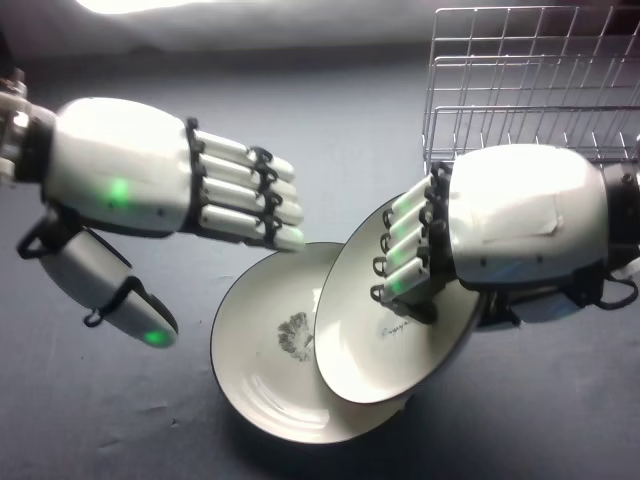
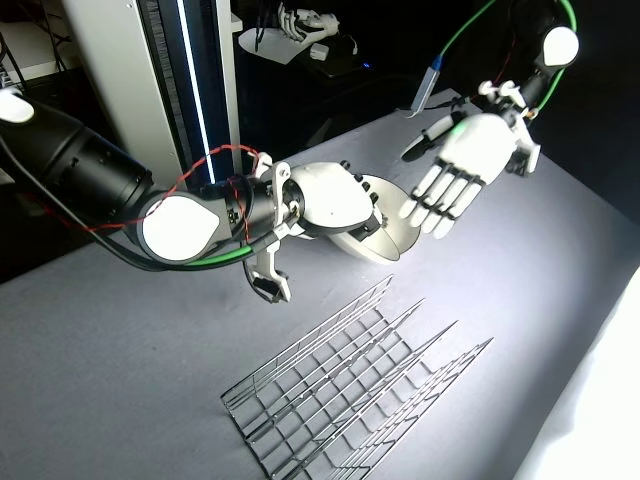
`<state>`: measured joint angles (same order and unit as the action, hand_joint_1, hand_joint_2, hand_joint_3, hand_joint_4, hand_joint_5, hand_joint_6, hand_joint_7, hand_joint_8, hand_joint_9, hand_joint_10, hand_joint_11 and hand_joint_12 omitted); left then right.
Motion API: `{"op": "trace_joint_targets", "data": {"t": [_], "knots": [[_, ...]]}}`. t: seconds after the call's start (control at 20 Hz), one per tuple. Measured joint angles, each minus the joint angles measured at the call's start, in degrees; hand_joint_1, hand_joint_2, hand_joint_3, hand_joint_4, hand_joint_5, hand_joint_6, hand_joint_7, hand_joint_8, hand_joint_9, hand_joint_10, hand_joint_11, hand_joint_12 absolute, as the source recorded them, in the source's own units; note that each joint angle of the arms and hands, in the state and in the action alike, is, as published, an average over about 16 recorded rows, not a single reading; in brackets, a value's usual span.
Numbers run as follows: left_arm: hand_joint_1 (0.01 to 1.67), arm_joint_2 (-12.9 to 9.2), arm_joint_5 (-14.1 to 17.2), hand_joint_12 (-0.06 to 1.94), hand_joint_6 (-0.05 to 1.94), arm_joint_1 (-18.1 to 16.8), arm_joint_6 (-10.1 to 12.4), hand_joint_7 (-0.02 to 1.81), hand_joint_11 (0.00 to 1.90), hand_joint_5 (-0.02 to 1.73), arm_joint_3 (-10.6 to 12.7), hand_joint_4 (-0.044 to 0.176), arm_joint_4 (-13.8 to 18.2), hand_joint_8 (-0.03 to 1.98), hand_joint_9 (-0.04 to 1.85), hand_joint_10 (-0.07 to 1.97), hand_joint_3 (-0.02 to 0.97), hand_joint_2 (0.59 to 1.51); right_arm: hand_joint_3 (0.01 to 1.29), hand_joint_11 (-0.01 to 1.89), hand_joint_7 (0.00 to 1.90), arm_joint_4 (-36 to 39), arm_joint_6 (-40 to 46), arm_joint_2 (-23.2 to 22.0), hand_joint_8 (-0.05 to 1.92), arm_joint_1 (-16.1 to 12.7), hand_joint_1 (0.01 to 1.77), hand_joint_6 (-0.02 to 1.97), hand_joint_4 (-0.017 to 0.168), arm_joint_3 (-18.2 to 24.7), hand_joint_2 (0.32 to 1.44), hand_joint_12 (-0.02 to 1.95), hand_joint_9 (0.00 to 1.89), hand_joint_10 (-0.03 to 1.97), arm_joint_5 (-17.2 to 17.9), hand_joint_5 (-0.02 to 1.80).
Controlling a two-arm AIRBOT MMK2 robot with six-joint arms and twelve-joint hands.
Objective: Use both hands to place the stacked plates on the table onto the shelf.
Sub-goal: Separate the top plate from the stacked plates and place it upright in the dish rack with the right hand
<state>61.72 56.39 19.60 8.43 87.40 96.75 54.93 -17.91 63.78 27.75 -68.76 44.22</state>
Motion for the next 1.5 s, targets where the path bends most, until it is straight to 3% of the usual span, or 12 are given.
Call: {"op": "trace_joint_targets", "data": {"t": [0.35, 0.7, 1.0, 1.5], "knots": [[0.01, -6.53, -1.44, 0.0, 0.01, -2.73, 3.45, 0.02, 0.01, 0.03, -2.48, 0.002, -1.12, 0.0, 0.02, 0.01, 0.021, 1.116, 0.01, 0.72, 0.82, -3.37, 0.27, -2.62, 1.15, -4.67, 1.31, 1.36, 0.0, 3.97, 1.06, 1.73, 0.8, 1.42, -2.82, 0.71], [0.01, -10.54, -2.76, 0.0, 0.01, -3.43, 4.51, 0.03, 0.01, 0.06, -3.08, 0.002, -1.26, 0.0, 0.02, 0.01, 0.021, 1.106, 0.01, 0.77, 0.83, -13.58, 0.7, -4.94, 1.21, -9.98, 1.32, 1.34, -0.004, 8.33, 1.08, 1.68, 0.82, 1.38, -8.86, 0.74], [0.01, -11.55, -3.08, 0.0, 0.01, -3.32, 3.45, 0.04, 0.02, 0.07, -2.13, 0.002, -1.39, 0.0, 0.03, 0.01, 0.021, 1.1, 0.01, 0.83, 0.83, -26.12, 1.03, -6.35, 1.22, -14.3, 1.3, 1.33, 0.001, 10.94, 1.08, 1.67, 0.83, 1.31, -16.42, 0.76], [0.01, -10.58, -2.94, 0.0, 0.01, -2.95, 1.75, 0.06, 0.02, 0.08, 0.18, 0.002, -1.39, 0.0, 0.04, 0.01, 0.02, 1.102, 0.01, 0.84, 0.86, -45.87, 1.28, -7.56, 1.18, -20.15, 1.3, 1.32, 0.005, 11.85, 1.08, 1.68, 0.82, 1.27, -28.4, 0.77]]}}
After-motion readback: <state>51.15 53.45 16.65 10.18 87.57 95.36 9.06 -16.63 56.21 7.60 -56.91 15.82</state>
